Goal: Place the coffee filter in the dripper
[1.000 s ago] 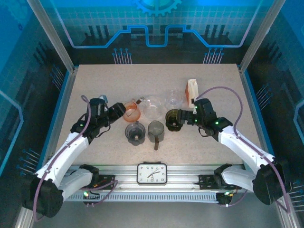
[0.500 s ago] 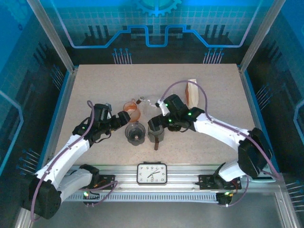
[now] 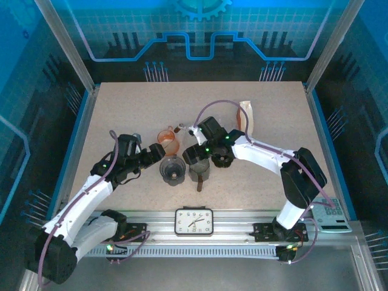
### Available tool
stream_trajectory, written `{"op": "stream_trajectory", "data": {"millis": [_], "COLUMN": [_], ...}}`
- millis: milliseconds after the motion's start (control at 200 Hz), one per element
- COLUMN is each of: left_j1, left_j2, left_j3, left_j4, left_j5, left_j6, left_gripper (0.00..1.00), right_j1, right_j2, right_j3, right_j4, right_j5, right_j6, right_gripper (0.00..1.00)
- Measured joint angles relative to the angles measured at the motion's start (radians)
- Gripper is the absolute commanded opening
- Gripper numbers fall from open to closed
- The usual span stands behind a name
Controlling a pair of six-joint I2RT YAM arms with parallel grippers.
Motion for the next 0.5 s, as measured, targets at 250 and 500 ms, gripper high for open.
{"op": "stream_trajectory", "data": {"millis": [250,500], "left_j1": [0.000,0.000], "left_j2": [0.001,0.013], "left_j3": [0.000,0.000], "left_j4": [-0.004,-0.003], "left_j5": [0.000,0.001], "left_j6": [0.000,0.000], "left_gripper": [0.91,0.86], "right_j1": [0.021,0.067], "right_j2": [-0.019,-0.103], "right_j3": [-0.078,-0.145], "right_j4": [0.008,0.008], "right_j5": [-0.015,-0.013], "right_j6": [0.010,0.042], "right_gripper": [0.87,0.86]}}
